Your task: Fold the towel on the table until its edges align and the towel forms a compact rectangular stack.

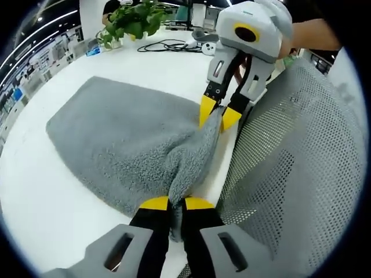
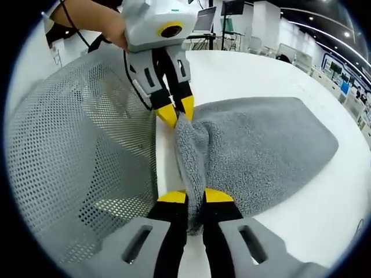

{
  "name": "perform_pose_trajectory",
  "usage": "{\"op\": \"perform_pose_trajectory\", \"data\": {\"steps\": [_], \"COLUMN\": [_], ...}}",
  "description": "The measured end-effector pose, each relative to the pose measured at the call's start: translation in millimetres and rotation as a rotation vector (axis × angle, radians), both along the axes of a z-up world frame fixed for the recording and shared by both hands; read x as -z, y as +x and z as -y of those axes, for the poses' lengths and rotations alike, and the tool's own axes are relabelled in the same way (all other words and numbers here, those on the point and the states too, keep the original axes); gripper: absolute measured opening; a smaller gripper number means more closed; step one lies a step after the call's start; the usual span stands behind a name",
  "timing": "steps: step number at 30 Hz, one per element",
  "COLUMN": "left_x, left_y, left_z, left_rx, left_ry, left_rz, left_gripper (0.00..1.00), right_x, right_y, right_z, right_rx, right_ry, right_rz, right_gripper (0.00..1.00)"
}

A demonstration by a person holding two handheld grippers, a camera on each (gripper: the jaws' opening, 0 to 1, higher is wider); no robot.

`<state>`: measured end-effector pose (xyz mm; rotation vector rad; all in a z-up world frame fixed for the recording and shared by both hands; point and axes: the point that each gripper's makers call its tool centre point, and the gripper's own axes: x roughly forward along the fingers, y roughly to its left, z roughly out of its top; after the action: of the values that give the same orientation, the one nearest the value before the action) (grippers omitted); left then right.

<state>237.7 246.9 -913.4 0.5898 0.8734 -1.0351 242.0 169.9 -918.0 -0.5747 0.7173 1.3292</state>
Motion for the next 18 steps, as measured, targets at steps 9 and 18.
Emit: {"op": "perform_pose_trajectory", "data": {"steps": [9,18], "left_x": [-0.1,0.9], "left_y": [-11.9,-14.3], "left_z": [1,1], "left_rx": [-0.056,-0.05], "left_ry": [-0.01,-0.011], "left_rz": [-0.087,-0.136], "left_gripper": [0.07,0.07], "right_x": [-1.0,-2.4], "right_y": [-11,-19], "right_z": [1,1], "right_rx": [-0.011,0.008], "right_ry": [-0.002,0.007], "right_rz": [-0.016,-0.021], "right_gripper": [0.06,0.06]}}
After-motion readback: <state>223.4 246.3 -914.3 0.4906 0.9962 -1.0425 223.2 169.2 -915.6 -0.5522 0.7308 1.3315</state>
